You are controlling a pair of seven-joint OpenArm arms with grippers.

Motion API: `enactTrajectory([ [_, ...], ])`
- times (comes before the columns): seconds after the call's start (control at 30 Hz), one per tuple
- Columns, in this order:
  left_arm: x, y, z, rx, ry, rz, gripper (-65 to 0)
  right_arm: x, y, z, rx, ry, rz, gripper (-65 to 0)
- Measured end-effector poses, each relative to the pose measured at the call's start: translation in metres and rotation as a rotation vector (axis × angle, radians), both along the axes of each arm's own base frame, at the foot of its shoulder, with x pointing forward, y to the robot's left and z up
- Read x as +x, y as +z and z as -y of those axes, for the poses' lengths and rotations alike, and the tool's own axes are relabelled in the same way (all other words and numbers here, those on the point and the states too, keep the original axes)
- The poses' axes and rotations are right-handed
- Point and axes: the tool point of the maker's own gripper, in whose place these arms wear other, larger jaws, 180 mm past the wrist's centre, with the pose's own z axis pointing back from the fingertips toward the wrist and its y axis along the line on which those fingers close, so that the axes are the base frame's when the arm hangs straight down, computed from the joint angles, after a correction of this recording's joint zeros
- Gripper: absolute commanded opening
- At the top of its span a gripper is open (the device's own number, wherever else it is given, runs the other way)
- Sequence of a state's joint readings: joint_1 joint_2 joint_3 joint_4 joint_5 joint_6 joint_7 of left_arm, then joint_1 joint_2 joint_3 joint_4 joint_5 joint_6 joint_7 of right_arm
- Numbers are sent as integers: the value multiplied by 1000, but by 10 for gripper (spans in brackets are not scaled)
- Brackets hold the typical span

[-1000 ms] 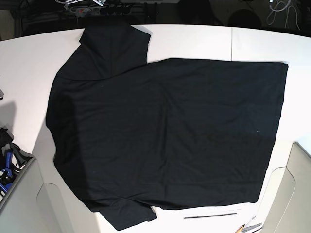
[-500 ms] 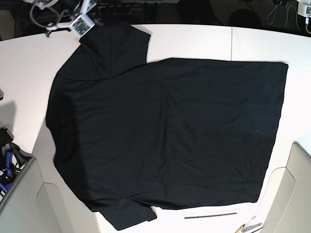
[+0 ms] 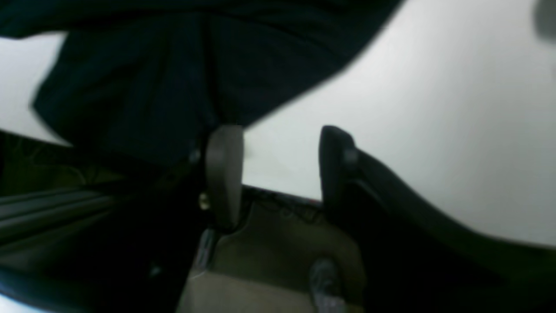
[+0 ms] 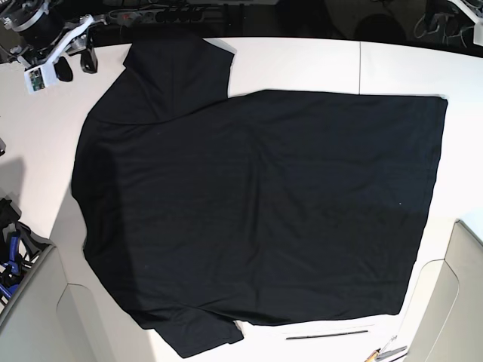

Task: Fold the T-shirt properly
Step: 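Grasp the shirt's shoulder corners with the left and right grippers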

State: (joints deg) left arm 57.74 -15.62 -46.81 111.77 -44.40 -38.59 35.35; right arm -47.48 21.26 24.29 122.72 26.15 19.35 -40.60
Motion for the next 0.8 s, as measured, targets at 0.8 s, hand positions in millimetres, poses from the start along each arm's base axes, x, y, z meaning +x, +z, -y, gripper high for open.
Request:
enactTrajectory([
  [0.8,59,22,-6,11,-56,150,-239,-16,-68,-56,352,-38,-144,-363],
])
